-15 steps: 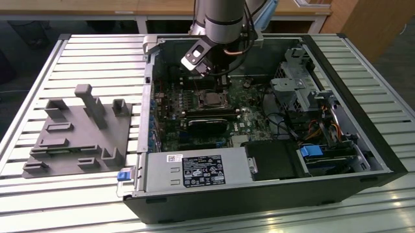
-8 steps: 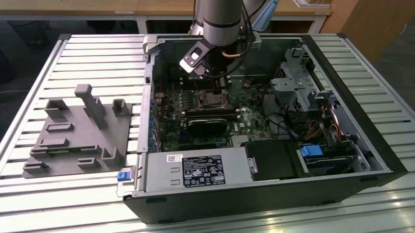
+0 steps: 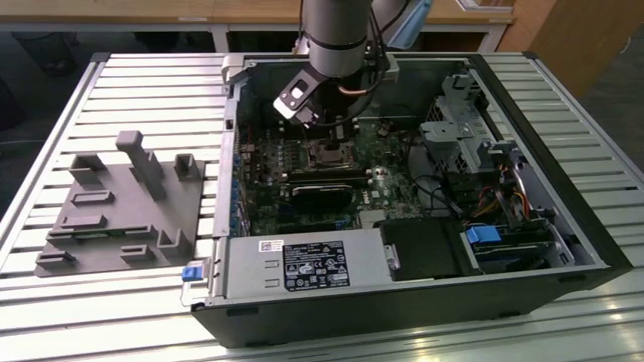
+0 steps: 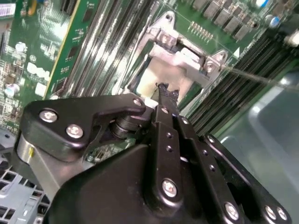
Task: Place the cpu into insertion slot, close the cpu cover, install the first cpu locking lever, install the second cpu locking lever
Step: 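Close the cpu cover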
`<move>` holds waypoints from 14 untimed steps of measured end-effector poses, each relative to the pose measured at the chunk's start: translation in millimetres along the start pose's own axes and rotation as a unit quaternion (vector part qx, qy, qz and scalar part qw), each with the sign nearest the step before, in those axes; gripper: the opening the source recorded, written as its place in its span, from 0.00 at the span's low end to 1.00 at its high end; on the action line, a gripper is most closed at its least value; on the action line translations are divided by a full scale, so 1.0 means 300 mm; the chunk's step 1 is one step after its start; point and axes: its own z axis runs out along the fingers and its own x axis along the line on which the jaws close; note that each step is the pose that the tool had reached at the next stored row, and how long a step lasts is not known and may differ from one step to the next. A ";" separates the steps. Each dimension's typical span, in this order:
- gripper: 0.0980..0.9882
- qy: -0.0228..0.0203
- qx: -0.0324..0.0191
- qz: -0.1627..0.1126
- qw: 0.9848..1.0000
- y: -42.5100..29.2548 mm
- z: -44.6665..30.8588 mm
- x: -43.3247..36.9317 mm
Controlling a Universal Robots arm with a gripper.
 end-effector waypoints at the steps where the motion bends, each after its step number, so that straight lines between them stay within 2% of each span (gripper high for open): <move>1: 0.01 0.000 0.000 -0.001 1.000 -0.009 0.001 0.000; 8: 0.01 0.000 0.000 -0.003 1.000 -0.066 0.010 0.001; 14: 0.01 0.000 0.000 -0.003 1.000 -0.079 0.033 0.000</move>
